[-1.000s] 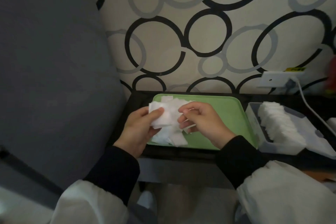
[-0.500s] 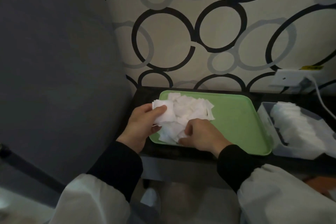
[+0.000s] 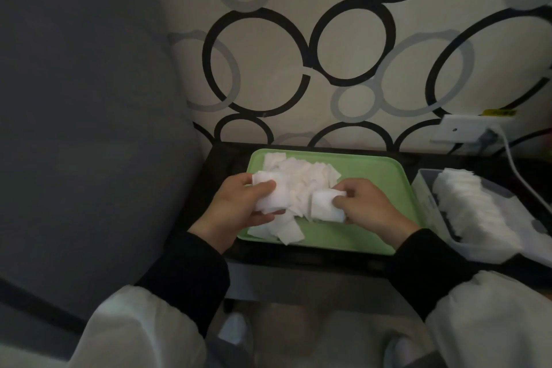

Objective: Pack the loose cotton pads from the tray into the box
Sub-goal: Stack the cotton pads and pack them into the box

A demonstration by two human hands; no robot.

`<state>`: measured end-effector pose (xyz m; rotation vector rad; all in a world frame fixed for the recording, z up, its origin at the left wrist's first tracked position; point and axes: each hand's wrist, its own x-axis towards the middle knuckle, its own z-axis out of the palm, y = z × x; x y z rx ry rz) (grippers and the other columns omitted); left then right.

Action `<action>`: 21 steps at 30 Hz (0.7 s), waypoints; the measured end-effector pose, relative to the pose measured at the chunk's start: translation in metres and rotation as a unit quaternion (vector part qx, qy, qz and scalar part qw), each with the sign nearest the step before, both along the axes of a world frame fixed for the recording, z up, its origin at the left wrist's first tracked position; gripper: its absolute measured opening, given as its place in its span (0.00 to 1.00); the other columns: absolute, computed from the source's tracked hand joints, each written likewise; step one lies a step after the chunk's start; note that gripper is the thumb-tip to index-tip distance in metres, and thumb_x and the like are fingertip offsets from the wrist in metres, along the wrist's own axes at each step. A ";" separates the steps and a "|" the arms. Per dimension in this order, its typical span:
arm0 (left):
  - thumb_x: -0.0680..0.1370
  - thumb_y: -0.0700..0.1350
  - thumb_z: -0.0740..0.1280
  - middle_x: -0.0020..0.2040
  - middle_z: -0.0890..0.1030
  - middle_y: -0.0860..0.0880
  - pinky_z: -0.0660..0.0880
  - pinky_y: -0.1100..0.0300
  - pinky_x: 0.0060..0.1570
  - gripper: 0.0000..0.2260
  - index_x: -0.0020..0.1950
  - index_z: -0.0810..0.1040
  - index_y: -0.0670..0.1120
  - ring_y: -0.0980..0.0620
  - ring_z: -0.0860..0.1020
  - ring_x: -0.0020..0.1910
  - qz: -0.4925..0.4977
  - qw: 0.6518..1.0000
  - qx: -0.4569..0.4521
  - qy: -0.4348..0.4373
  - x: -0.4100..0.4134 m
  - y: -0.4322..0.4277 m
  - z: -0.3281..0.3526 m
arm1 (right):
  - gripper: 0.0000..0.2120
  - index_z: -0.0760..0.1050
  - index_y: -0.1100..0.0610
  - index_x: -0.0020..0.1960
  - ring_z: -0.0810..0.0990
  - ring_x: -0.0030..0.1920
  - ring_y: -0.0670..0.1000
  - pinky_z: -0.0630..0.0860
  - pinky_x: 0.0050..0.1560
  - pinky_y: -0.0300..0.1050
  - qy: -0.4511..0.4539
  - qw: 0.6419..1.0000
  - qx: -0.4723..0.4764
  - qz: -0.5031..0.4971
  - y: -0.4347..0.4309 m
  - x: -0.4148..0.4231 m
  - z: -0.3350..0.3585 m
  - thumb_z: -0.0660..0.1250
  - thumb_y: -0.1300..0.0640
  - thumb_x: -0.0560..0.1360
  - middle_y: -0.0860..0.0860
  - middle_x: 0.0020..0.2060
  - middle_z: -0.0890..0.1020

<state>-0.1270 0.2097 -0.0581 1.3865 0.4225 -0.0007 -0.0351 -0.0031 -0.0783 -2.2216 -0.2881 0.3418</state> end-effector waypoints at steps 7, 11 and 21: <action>0.82 0.47 0.65 0.56 0.83 0.40 0.80 0.60 0.32 0.13 0.66 0.73 0.45 0.42 0.86 0.45 -0.055 0.998 0.011 0.033 0.003 -0.018 -0.004 | 0.11 0.74 0.61 0.60 0.79 0.50 0.54 0.81 0.44 0.50 0.082 0.980 0.174 -0.047 -0.015 -0.003 0.019 0.57 0.67 0.81 0.58 0.55 0.78; 0.82 0.44 0.66 0.56 0.83 0.42 0.79 0.59 0.35 0.09 0.62 0.74 0.49 0.45 0.85 0.44 -0.078 0.995 0.050 0.024 0.007 -0.026 -0.003 | 0.12 0.75 0.63 0.62 0.82 0.49 0.55 0.82 0.44 0.46 0.110 0.936 0.334 0.014 -0.017 -0.012 0.038 0.63 0.68 0.79 0.61 0.52 0.82; 0.78 0.38 0.67 0.46 0.85 0.46 0.78 0.60 0.35 0.07 0.55 0.79 0.46 0.50 0.84 0.40 -0.140 0.980 0.138 0.006 0.016 -0.055 -0.002 | 0.09 0.81 0.63 0.51 0.85 0.46 0.57 0.80 0.51 0.56 0.066 0.960 0.250 0.108 -0.032 -0.010 0.039 0.72 0.66 0.72 0.61 0.46 0.86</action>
